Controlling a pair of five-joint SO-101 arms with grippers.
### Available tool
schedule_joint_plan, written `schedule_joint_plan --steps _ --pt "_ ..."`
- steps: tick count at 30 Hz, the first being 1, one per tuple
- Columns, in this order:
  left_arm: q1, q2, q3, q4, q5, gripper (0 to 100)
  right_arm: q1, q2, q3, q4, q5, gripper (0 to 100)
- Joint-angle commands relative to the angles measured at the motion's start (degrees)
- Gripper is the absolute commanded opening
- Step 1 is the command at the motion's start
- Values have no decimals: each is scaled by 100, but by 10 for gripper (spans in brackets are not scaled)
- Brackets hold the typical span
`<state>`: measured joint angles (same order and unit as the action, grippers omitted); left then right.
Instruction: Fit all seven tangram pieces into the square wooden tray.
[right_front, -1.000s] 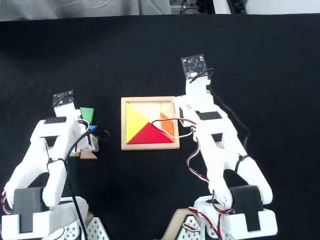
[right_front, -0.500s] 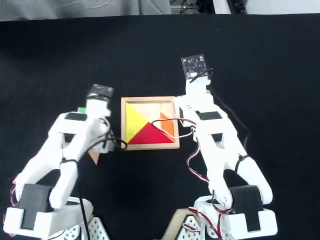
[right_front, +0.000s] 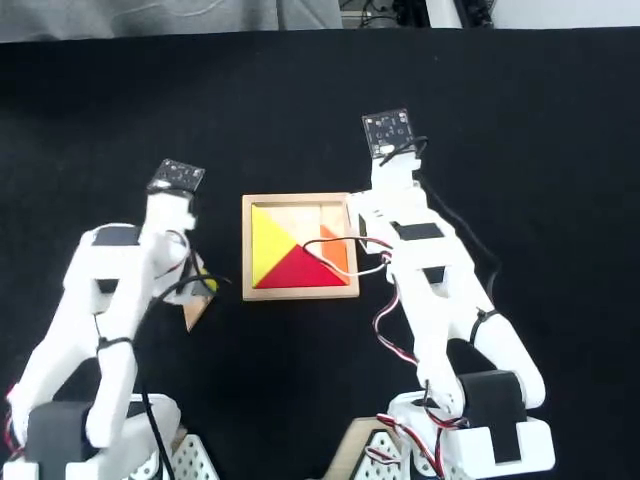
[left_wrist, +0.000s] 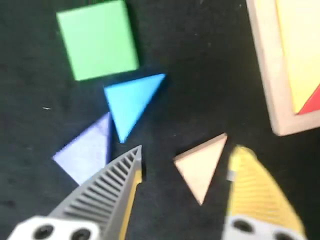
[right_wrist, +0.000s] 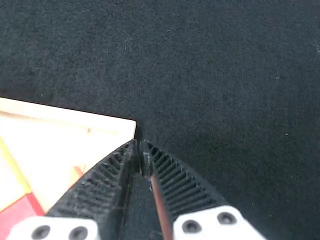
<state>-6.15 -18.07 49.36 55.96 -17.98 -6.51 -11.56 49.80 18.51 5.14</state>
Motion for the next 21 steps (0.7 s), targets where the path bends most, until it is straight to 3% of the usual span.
schedule_joint_plan --steps 1,11,21 --pt "-48 -246 391 -211 -308 333 26 22 -66 -114 44 15" --pt "-31 -246 787 -580 -774 321 26 22 -66 -123 44 15" --pt "620 -237 840 -615 -835 320 26 22 -66 -123 44 15"
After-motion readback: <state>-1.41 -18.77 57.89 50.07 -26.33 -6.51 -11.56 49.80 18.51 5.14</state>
